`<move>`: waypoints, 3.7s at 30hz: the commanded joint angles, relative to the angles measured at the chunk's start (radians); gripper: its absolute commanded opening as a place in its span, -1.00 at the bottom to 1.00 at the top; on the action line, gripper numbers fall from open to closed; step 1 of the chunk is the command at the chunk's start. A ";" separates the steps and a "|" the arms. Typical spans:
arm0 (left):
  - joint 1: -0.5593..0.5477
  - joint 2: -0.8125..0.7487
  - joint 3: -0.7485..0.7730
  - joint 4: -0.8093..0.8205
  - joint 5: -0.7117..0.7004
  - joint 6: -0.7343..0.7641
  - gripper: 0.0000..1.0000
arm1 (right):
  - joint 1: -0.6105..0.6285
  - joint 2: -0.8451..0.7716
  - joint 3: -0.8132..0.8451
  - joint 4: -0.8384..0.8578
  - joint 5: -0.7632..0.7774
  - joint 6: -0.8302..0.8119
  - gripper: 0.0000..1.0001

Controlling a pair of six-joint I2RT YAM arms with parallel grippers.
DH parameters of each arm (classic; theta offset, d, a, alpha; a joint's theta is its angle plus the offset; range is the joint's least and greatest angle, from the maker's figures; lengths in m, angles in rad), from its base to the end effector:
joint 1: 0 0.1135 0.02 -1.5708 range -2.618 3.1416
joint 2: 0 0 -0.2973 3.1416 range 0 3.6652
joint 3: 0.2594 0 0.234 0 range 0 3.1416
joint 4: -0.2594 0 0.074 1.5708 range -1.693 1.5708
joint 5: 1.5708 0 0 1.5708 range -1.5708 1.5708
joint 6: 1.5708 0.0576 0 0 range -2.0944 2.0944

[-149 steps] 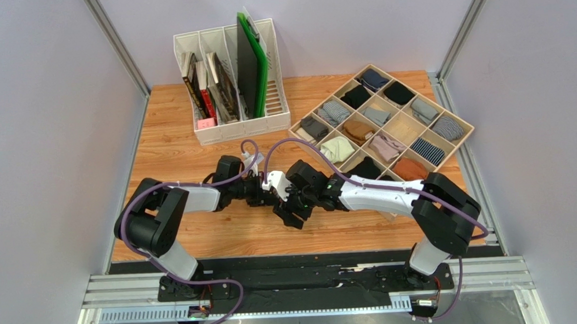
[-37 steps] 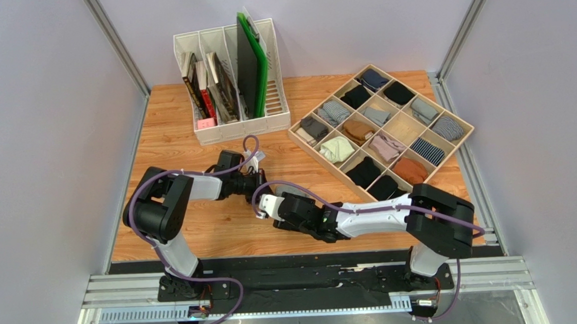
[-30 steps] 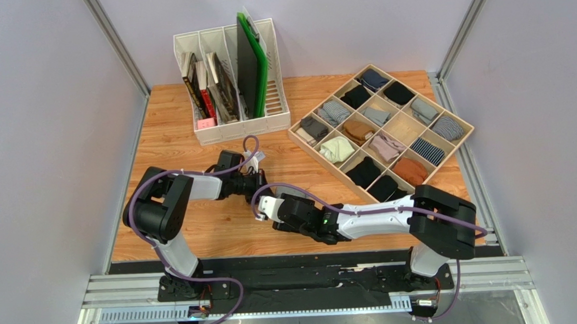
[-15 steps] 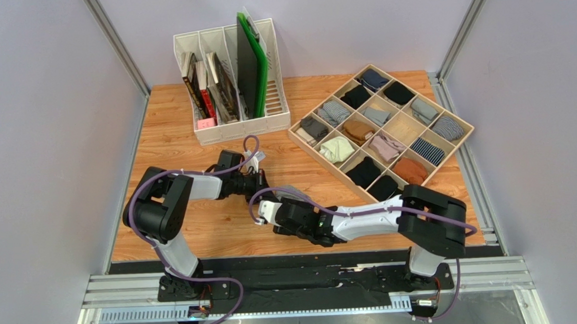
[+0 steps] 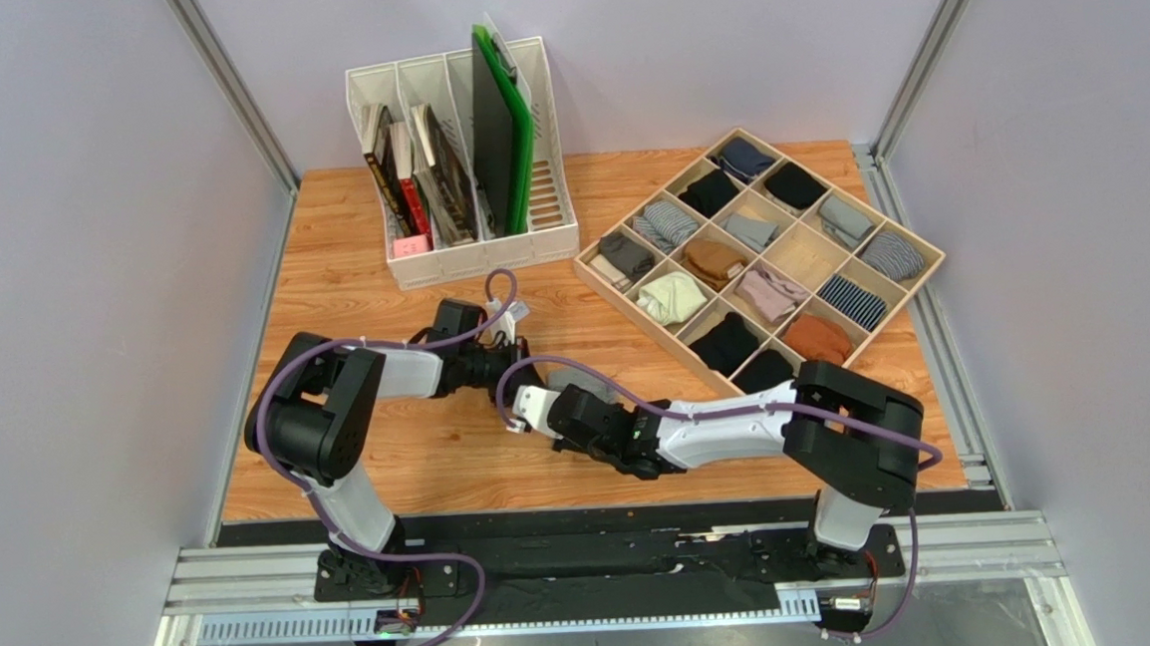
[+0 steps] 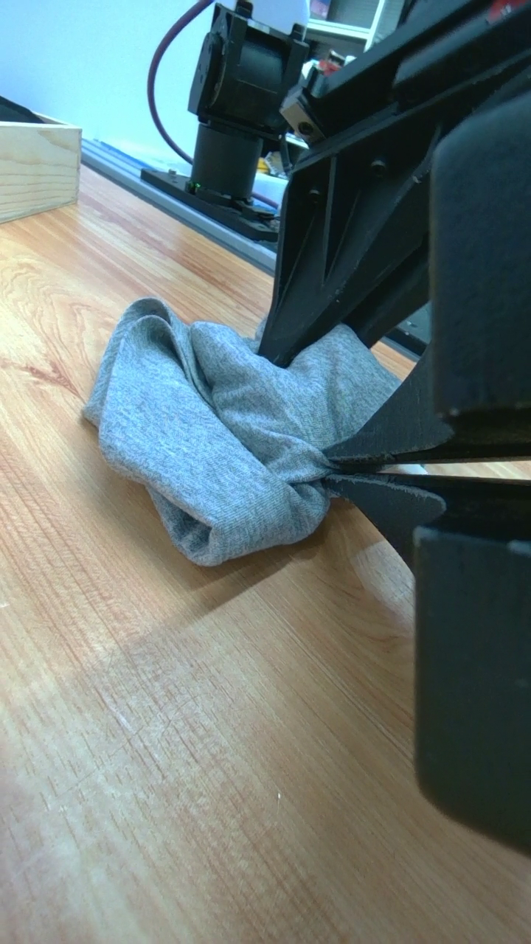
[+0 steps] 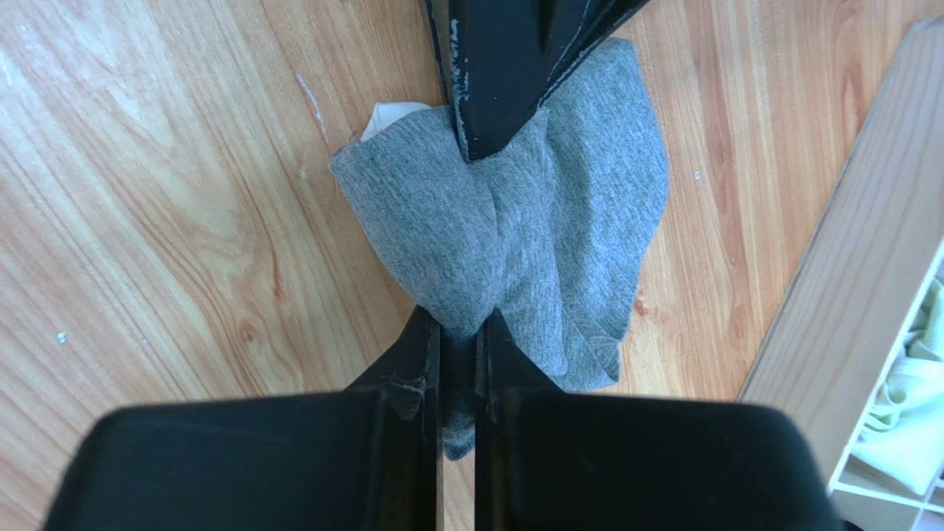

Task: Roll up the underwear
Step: Roll the underwear to the center of the board.

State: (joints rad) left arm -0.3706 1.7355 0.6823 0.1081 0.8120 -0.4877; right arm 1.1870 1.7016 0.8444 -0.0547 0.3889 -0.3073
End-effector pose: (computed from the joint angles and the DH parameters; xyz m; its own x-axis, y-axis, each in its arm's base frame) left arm 0.2639 -0.1474 0.1478 -0.9698 0.0309 -0.2418 0.2161 0.5681 -0.7941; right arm 0.1439 0.2979 0.1759 -0.0490 -0.8687 -0.4929 -0.8245 0.3137 -0.4710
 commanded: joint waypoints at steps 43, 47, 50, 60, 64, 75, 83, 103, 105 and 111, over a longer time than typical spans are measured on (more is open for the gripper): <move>-0.096 -0.617 -0.322 0.055 -0.240 0.081 0.25 | -0.288 0.099 0.297 -0.415 -0.792 0.200 -1.00; -0.106 -0.591 -0.305 0.050 -0.276 0.084 0.22 | -0.313 0.115 0.305 -0.415 -0.834 0.209 -1.00; -0.117 -0.564 -0.300 0.065 -0.275 0.087 0.22 | -0.323 0.130 0.309 -0.416 -0.846 0.209 -1.00; -0.148 -0.464 -0.280 0.116 -0.269 0.081 0.05 | -0.362 0.179 0.326 -0.410 -0.895 0.228 -1.00; -0.156 -0.447 -0.274 0.143 -0.254 0.072 -0.36 | -0.371 0.185 0.329 -0.407 -0.910 0.232 -1.00; -0.156 -0.397 -0.210 0.059 -0.301 0.017 -1.00 | -0.400 0.115 0.341 -0.412 -0.926 0.251 -0.21; -0.149 -0.300 -0.113 -0.028 -0.301 -0.020 -1.00 | -0.440 0.040 0.340 -0.409 -0.909 0.247 0.45; -0.082 -0.134 0.066 -0.182 -0.183 0.020 -1.00 | -0.503 0.145 0.377 -0.260 -0.903 0.217 0.70; -0.079 -0.128 0.079 -0.189 -0.182 0.026 -1.00 | -0.506 0.179 0.386 -0.260 -0.892 0.209 0.70; -0.074 -0.108 0.095 -0.211 -0.177 0.040 -1.00 | -0.533 0.222 0.384 -0.244 -0.889 0.195 0.69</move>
State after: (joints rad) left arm -0.4534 1.6176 0.7403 -0.0776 0.6144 -0.4763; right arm 0.6758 1.9022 1.2007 -0.3370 -0.4953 -0.0860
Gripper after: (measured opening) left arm 0.009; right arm 0.847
